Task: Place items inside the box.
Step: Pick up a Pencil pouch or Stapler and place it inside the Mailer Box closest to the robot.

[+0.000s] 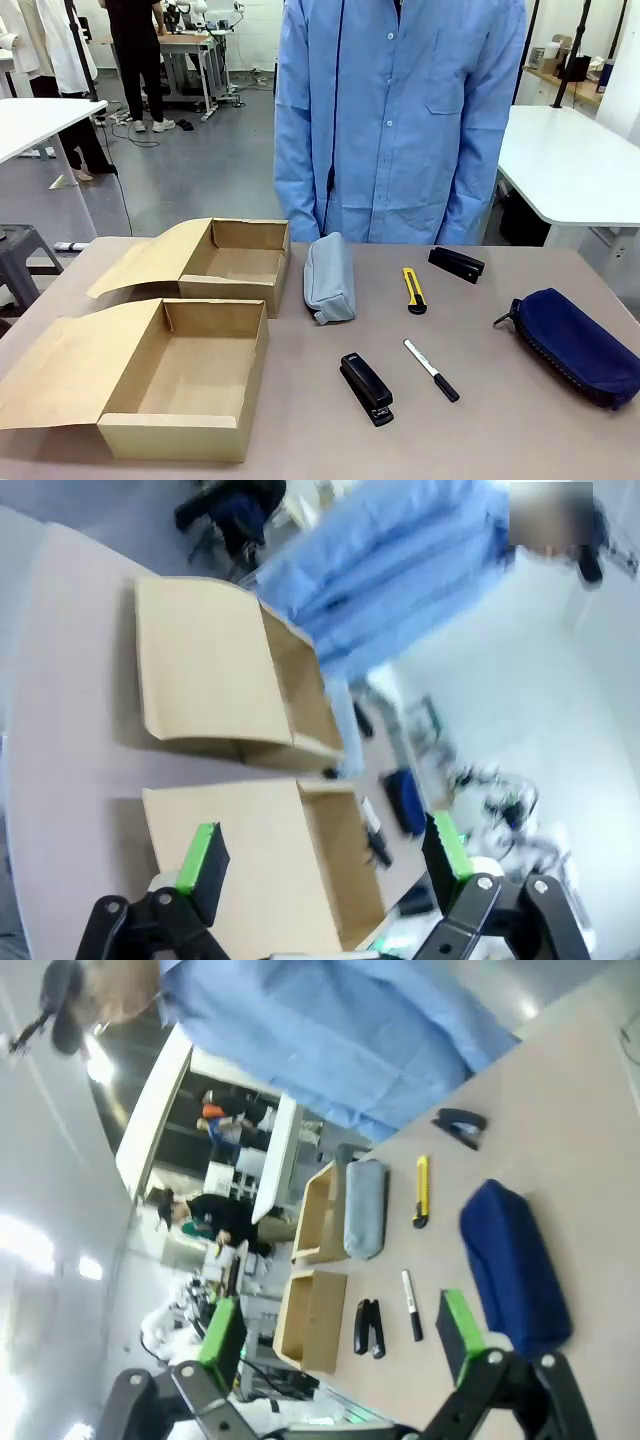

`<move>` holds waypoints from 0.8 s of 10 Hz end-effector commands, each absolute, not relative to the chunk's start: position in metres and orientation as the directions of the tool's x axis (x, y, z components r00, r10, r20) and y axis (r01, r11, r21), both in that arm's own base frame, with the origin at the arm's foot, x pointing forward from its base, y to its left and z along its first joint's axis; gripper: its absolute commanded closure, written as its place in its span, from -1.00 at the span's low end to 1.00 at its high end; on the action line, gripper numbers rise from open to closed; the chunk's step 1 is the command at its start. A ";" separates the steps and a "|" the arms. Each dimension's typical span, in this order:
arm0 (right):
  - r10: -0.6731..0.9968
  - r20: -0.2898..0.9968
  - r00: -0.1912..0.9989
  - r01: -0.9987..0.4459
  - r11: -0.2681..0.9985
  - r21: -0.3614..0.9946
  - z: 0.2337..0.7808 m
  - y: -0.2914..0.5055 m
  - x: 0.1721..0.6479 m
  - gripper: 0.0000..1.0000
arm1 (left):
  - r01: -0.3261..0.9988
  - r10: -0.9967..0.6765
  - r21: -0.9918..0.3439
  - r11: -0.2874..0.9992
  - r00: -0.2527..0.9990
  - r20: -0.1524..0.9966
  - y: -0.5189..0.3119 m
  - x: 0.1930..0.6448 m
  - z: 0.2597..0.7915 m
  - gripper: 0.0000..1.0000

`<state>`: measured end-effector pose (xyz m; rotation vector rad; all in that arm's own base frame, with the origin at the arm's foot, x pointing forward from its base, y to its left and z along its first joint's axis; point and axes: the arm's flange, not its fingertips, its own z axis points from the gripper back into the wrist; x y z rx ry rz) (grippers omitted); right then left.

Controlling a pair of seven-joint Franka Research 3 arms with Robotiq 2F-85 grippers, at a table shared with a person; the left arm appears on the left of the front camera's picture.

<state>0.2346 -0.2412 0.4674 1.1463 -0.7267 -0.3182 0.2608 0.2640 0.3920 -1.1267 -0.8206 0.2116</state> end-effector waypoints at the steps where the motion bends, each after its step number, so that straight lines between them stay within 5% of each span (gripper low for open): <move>1: -0.612 0.374 0.696 -0.044 0.485 0.874 0.441 -0.196 0.243 -1.00 | 0.230 0.789 -0.934 0.274 0.501 0.355 0.257 0.262 0.371 -1.00; 2: -0.578 0.358 0.733 -0.129 0.400 0.908 0.467 -0.241 0.235 -1.00 | 0.242 0.539 -0.862 0.445 0.697 0.474 0.264 0.261 0.392 -1.00; 8: -0.580 0.332 0.744 -0.106 0.388 0.916 0.469 -0.239 0.234 -1.00 | 0.242 0.539 -0.862 0.445 0.697 0.474 0.264 0.261 0.392 -1.00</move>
